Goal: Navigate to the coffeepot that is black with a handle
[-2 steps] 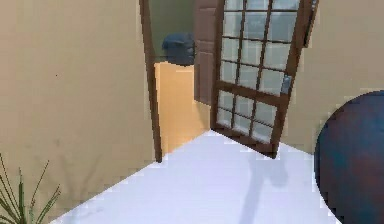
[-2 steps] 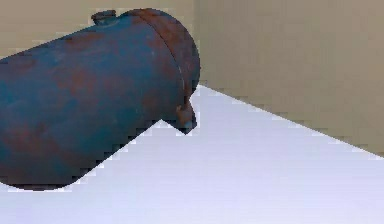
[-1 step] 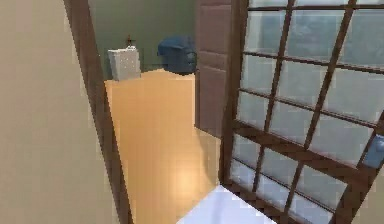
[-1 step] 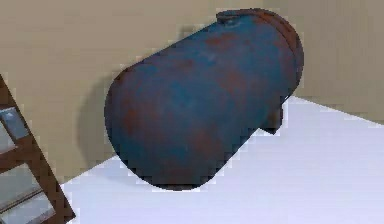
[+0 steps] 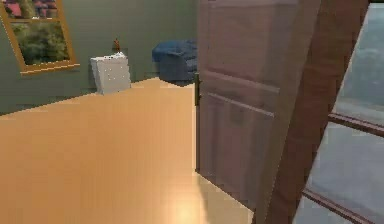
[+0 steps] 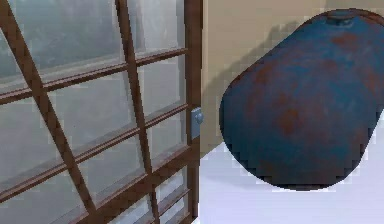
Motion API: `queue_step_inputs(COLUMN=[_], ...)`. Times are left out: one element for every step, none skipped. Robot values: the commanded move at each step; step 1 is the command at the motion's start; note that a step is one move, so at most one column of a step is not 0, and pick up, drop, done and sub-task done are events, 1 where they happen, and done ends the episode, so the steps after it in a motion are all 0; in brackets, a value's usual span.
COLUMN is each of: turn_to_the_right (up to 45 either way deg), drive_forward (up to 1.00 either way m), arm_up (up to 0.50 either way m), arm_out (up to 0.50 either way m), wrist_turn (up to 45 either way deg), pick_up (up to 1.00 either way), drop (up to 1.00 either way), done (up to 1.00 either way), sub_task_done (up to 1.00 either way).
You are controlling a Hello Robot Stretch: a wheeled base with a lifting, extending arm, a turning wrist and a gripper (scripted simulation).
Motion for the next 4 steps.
queue_step_inputs(turn_to_the_right=[-12.0, 0.0, 0.0, 9.0], drive_forward=[0.0, 1.0, 0.45, 0.0], arm_up=[0.0, 0.0, 0.0, 0.0], arm_out=[0.0, 0.0, 0.0, 0.0], wrist_turn=[0.0, 0.0, 0.0, 0.0], pick_up=[0.0, 0.0, 0.0, 0.0], drop=[0.0, 0.0, 0.0, 0.0], done=[0.0, 0.0, 0.0, 0.0], sub_task_done=[0.0, 0.0, 0.0, 0.0])
